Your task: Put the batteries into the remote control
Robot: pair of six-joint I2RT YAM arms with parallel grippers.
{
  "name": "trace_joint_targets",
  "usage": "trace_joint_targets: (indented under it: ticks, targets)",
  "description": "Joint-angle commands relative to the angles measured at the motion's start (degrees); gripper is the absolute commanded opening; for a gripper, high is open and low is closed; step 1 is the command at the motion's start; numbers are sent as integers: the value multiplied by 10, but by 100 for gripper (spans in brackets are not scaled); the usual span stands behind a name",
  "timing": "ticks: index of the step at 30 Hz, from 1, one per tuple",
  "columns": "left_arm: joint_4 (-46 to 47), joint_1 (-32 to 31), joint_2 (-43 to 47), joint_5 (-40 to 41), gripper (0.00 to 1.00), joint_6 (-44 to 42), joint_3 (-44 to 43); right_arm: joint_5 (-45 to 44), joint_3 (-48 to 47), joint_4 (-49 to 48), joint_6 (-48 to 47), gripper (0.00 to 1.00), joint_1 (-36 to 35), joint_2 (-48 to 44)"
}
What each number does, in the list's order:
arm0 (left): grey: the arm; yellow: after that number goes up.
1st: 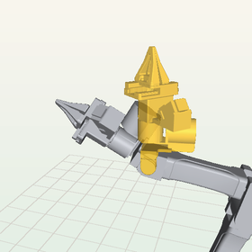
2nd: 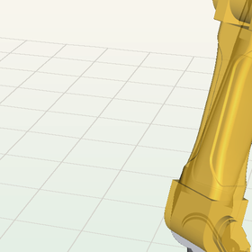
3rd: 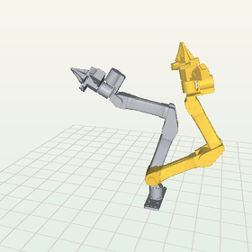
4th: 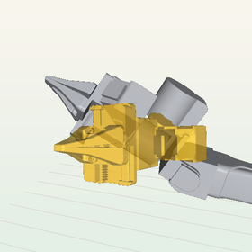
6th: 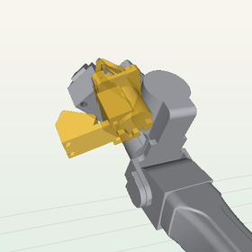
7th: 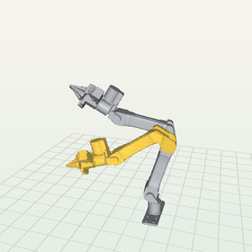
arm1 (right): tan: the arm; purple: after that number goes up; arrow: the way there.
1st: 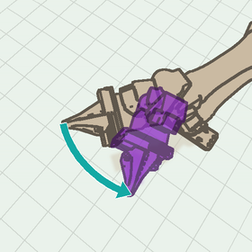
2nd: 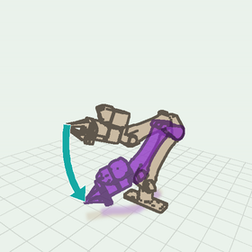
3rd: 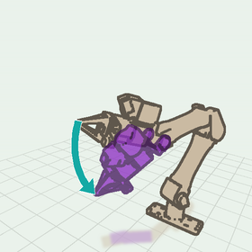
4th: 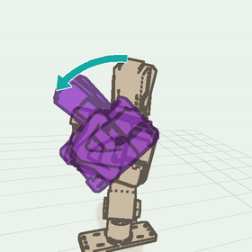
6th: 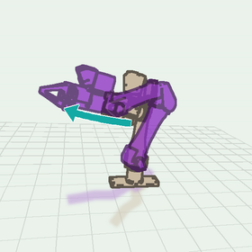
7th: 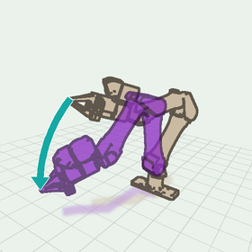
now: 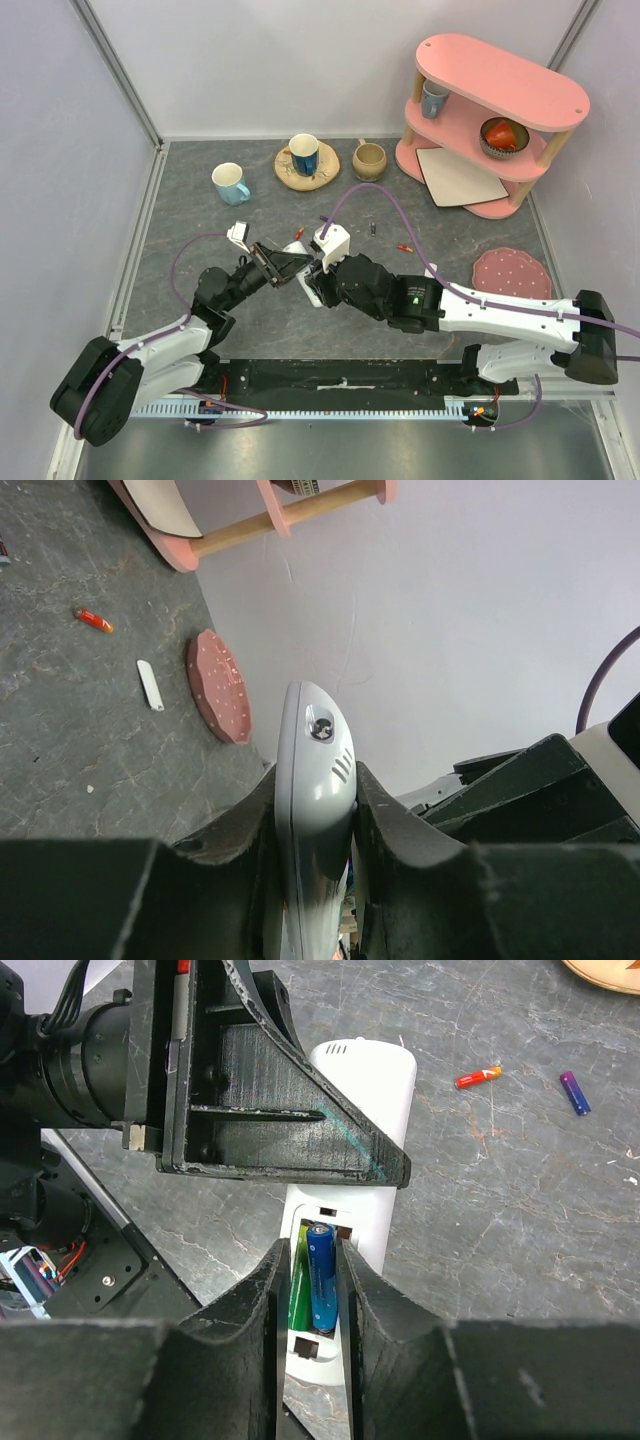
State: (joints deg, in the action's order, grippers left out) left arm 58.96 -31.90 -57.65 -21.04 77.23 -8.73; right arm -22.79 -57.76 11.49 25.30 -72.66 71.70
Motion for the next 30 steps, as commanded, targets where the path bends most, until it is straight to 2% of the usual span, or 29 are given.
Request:
trace_joint_targets:
  ticks: [1,19,30]
  targets:
    - [57,-1,26,-3,2,4,-23,-21,-12,48,9,32,2,5]
    - [31,-1,34,-7,2,-5,-19,-63,-28,61,26,46,2,-9]
    - [29,-1,32,-8,2,-7,-16,-77,-49,70,35,51,2,-31]
